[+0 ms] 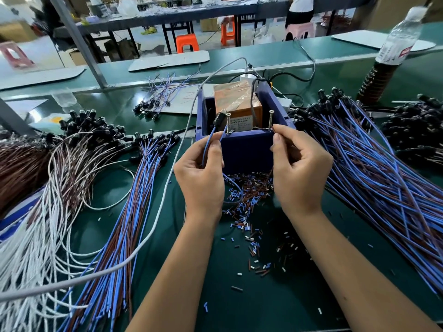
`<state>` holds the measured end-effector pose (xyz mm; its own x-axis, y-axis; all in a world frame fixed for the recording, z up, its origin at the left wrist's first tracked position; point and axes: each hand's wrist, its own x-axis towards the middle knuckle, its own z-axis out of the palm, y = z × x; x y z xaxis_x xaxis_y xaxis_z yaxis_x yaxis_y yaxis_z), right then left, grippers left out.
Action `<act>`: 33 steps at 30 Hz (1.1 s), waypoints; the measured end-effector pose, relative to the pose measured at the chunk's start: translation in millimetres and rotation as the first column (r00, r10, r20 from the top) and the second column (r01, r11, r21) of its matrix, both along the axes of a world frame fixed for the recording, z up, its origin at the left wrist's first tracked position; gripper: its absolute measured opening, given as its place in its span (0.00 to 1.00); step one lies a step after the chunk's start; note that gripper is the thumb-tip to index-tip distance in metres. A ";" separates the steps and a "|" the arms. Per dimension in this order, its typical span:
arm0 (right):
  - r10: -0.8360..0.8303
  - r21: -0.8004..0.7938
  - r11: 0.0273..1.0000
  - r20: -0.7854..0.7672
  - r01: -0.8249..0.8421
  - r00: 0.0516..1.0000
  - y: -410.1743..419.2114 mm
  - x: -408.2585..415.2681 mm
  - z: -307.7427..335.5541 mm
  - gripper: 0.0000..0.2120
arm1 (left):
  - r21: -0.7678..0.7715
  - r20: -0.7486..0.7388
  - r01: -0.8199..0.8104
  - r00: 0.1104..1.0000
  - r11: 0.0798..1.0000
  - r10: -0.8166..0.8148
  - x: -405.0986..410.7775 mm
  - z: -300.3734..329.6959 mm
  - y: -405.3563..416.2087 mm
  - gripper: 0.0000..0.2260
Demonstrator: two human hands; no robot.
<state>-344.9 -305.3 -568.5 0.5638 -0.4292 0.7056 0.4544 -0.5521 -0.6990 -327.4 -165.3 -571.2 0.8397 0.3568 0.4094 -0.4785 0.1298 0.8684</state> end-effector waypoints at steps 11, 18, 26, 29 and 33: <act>0.015 0.019 1.000 -0.002 -0.015 1.000 -0.9 -1.7 -3.4 0.09 | -0.013 -0.024 0.001 1.000 1.000 -0.001 0.7 -3.6 0.6 0.08; 0.027 0.022 0.999 -0.008 -0.027 1.000 -1.1 -1.8 -3.7 0.10 | -0.015 -0.033 0.011 0.999 1.000 -0.011 -0.6 -2.8 1.1 0.08; 0.004 0.023 1.000 -0.013 -0.004 1.000 -1.6 -3.0 -3.1 0.09 | -0.030 -0.039 -0.019 0.999 0.999 0.018 -5.2 2.8 0.3 0.09; 0.008 0.067 0.998 -0.021 -0.007 1.000 -3.7 -5.8 -3.2 0.09 | -0.052 0.006 -0.035 0.999 0.998 0.035 -11.8 7.7 1.1 0.10; -0.007 0.088 0.996 -0.040 0.011 0.999 -17.4 -15.0 1.2 0.09 | -0.060 -0.005 0.089 0.996 0.994 -0.089 -22.6 16.5 -10.5 0.09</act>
<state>-359.9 -322.7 -567.3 0.5867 -0.4938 0.6418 0.4207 -0.4914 -0.7626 -350.0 -175.8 -554.8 0.8721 0.3039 0.3835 -0.4565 0.2229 0.8614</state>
